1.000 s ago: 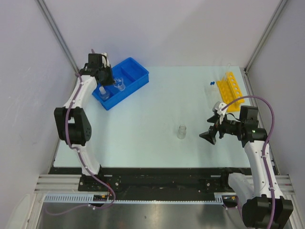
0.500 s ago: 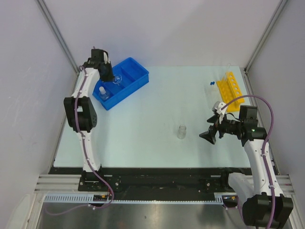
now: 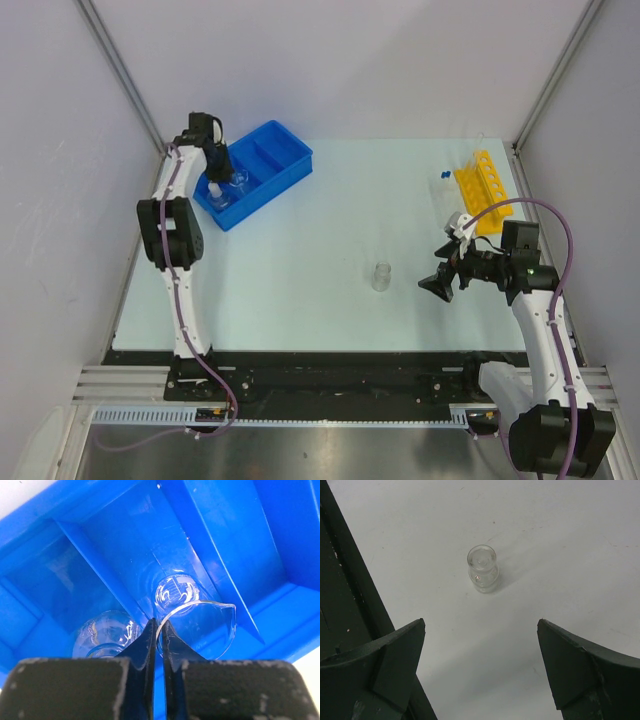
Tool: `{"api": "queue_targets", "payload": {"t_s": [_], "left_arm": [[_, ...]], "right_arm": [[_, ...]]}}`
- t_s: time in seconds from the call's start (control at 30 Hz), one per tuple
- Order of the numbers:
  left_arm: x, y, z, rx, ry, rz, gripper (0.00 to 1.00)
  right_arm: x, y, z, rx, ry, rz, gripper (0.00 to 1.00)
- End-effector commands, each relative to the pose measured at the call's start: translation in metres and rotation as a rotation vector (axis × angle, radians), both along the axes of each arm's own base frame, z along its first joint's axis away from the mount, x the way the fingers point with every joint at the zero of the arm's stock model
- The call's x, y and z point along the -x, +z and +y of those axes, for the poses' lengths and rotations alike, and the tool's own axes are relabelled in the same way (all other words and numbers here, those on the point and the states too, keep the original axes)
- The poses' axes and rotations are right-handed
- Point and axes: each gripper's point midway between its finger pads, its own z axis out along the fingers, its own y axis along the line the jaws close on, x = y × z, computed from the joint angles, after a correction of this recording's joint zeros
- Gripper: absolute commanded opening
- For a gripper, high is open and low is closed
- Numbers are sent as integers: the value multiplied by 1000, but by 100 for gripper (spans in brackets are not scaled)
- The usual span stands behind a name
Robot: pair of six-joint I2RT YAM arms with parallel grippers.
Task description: Organize the chemistry lab equipment
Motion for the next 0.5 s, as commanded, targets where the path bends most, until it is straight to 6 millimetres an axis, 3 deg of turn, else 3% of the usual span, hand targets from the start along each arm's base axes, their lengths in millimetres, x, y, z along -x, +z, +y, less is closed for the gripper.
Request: {"api": "queue_targets", "payload": {"t_s": [0.0, 0.3, 0.47], "left_arm": [[-6, 12, 0, -11, -16, -25, 10], [-4, 17, -1, -14, -25, -24, 32], [-5, 42, -2, -6, -30, -67, 39]], "right_arm": [[-2, 1, 1, 0, 1, -10, 100], [-3, 1, 0, 3, -1, -13, 100], [-3, 1, -1, 6, -5, -12, 100]]}}
